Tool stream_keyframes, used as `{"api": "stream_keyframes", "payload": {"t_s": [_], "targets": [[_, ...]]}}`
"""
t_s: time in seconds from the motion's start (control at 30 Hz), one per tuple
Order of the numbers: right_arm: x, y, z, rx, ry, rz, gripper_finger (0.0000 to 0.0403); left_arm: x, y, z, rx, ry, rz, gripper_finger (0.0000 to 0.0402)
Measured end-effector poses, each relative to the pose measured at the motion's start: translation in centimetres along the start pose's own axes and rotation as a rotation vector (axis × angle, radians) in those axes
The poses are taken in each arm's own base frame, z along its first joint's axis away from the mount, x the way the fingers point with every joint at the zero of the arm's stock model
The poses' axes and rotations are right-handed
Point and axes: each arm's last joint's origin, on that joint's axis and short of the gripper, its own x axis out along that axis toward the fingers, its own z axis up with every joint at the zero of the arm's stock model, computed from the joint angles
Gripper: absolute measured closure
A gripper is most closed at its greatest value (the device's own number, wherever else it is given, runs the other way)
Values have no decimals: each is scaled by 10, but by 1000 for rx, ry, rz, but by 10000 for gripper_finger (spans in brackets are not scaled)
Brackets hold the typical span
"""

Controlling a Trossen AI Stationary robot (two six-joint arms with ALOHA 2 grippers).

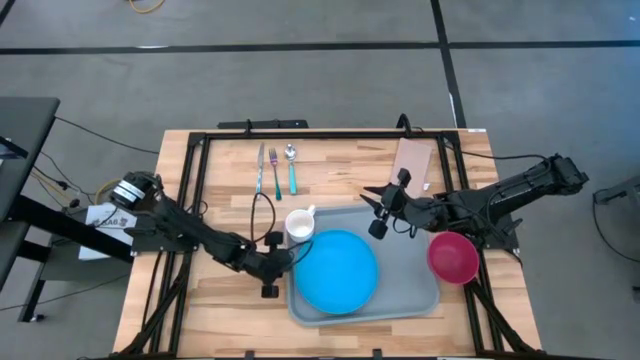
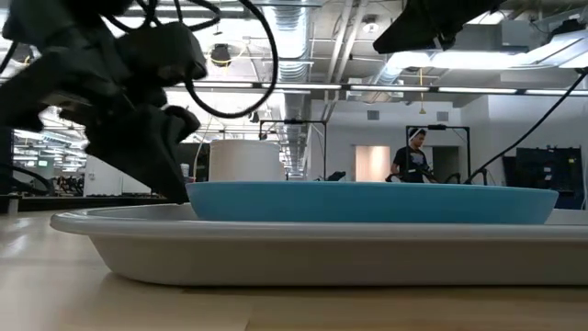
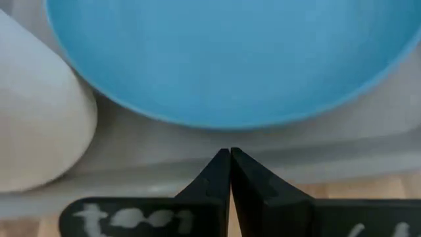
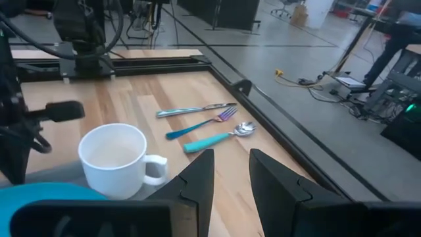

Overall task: Set up tray
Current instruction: Adjust the gray serving tray

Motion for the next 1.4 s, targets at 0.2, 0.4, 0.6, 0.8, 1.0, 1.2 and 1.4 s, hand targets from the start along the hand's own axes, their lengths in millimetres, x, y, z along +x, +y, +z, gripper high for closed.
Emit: {"api": "stream_keyframes", "payload": {"t_s": [0.2,0.4,0.6,0.8,1.0,1.2,1.4], "targets": [[1,-1,0,14,1,-2,312,4,5,1,-16,0,7,401],[1,-1,0,14,4,-1,312,10,5,-2,-8,30,-4,401],[0,-1,-1,11,7,-1,312,14,11,-6,-6,96,-22,401],[0,-1,-1,8,10,-1,312,1,15,-11,-28,184,-20,401],[0,-1,-1,7,12,-1,312,-19,22,-22,-115,325,42,401],[0,0,-1,7,14,20,312,-28,21,-31,-142,404,81,401],[0,3,-2,8,25,132,312,-44,22,-23,-131,427,167,401]]}}
